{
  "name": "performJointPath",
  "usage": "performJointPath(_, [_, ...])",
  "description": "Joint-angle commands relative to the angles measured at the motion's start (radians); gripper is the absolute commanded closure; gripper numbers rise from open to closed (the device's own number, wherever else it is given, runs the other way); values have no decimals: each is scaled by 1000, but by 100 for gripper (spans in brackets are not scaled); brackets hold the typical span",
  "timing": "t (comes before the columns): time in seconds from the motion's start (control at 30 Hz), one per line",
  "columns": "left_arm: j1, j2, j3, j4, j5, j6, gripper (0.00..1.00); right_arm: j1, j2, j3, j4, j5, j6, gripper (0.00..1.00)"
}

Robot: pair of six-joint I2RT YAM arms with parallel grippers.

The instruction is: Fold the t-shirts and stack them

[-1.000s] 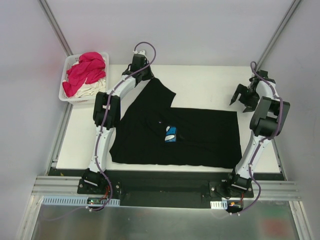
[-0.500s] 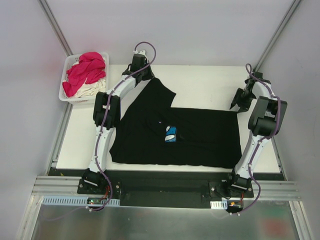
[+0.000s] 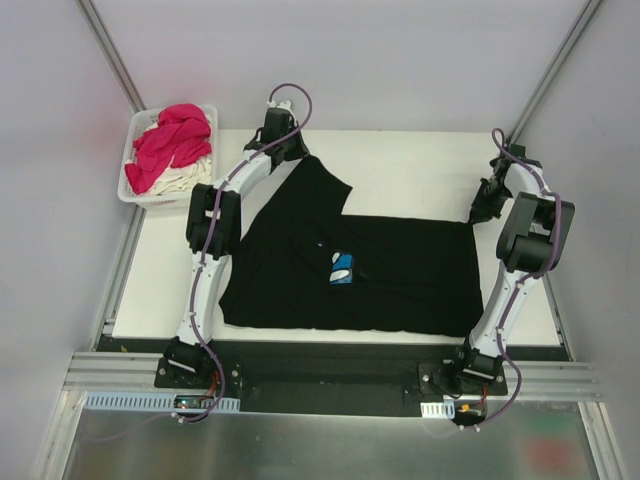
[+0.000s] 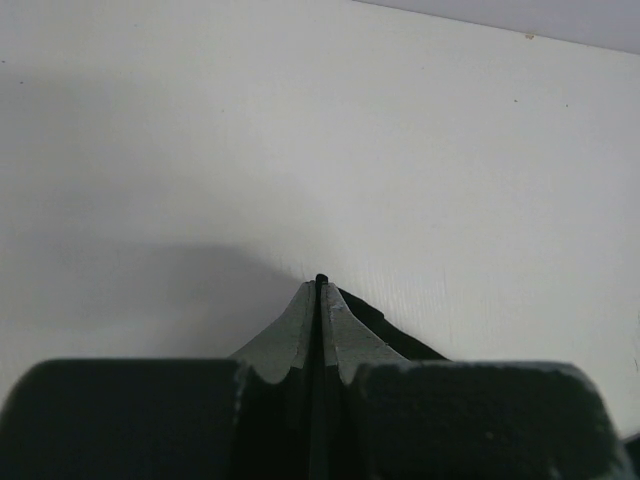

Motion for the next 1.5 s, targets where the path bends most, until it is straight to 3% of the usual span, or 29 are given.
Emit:
performJointPath(0.0, [8,-82,3,37,22,35,100,-2,-14,2,-34,20,-5,99])
performJointPath(0.57, [22,-232,-38,48,150,130,100,-3,-157,-72,64,-48,-39,99])
performJointPath(1.47, [29,-441,-270,102,231,210,100,-72,-318,-226,161,-55,-14,99])
